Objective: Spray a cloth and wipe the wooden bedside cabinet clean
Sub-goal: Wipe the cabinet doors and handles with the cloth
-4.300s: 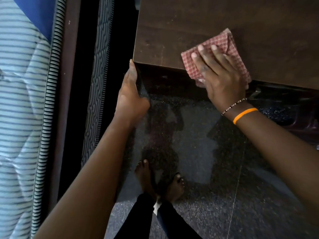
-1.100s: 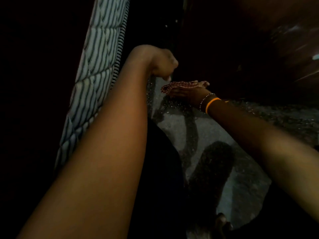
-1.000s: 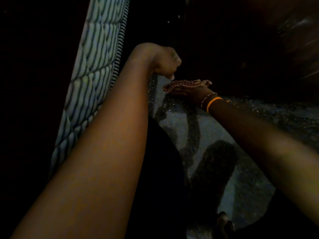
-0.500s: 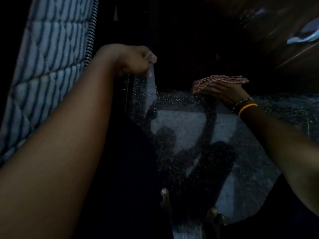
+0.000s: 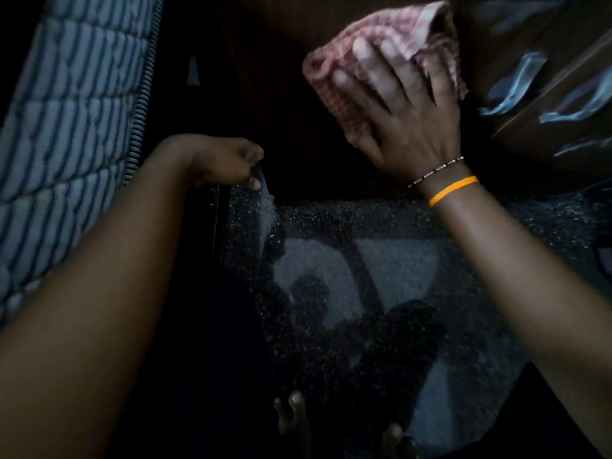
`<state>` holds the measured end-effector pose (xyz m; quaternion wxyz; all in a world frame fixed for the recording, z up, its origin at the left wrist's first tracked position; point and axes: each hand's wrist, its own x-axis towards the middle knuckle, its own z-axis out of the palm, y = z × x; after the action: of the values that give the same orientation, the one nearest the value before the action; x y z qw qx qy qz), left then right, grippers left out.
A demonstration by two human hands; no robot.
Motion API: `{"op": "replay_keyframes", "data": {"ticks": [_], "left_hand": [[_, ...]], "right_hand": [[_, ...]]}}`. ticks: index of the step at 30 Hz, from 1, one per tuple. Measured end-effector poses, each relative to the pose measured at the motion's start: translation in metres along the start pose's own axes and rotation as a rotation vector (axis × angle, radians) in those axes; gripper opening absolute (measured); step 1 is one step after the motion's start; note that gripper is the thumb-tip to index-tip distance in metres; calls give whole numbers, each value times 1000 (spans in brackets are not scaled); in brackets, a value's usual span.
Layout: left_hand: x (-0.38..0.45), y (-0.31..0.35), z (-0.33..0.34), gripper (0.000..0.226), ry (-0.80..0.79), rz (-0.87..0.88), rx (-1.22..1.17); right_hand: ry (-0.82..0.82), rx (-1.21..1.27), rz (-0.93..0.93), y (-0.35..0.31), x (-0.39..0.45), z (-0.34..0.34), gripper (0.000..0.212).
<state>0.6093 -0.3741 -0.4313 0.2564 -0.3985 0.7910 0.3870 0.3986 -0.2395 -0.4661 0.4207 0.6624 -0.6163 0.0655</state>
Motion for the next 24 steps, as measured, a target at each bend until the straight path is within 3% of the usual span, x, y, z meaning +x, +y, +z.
{"op": "replay_keyframes", "data": {"ticks": [3,6,8,12,14,16,18,20,23,24], "left_hand": [[-7,16,4,40,52,-98,54],[-10,25,9,54,85,-108,159],[-16,31,12,57,26,-96,202],[-36,45,14,60,46,-58,283],[-47,53,15,64,101,-35,285],[-57,60,16,70,178,36,269],[-65,66,18,74,273,132,218],[-72,71,20,75,341,213,167],[-77,68,20,71,481,252,88],[-79,65,19,67,542,244,61]], "right_hand": [[36,-1,308,-21,-10,-1,53],[-39,94,872,-58,-28,11,65],[-42,307,1192,-88,-24,17,75],[169,908,1834,-111,-5,21,79],[89,1165,2169,-113,-12,39,74],[14,1473,2257,-116,-32,60,74],[59,1518,2238,-111,-29,63,50],[217,1538,2319,-95,-2,23,52],[134,1156,2004,-94,30,-9,73],[189,1052,1857,-97,40,-18,78]]}}
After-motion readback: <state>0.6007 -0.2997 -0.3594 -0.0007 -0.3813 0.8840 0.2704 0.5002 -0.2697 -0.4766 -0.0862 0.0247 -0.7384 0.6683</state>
